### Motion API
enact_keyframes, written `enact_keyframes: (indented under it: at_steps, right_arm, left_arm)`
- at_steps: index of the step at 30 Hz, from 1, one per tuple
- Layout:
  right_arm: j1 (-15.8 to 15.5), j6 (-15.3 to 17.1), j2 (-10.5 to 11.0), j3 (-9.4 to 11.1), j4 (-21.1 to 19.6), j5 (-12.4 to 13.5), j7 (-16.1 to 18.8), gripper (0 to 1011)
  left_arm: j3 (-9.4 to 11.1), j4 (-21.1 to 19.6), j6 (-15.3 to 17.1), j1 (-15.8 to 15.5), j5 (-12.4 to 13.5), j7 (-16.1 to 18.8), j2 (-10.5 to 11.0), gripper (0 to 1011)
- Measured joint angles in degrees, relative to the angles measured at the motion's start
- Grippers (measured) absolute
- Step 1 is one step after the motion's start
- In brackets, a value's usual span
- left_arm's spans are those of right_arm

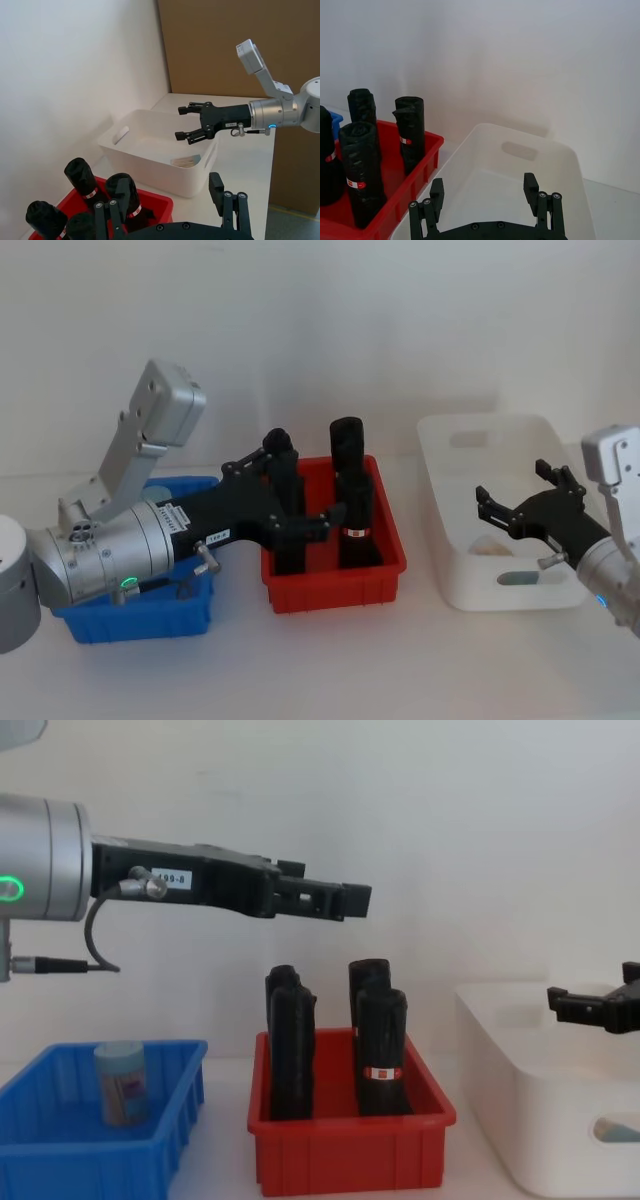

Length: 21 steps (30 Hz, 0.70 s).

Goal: Pick the cotton swabs from the blue box and place them into the white box.

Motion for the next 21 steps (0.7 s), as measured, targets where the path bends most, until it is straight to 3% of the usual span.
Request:
enact_keyframes:
  at_steps: [21]
  right_arm:
    - [-11.09,0.26,0.56,0.54,-13.73,3.61,-3.80,1002]
  left_arm:
    - [3.25,0.76,-6.75,4.03,3.45,15.40,-1.78,1004]
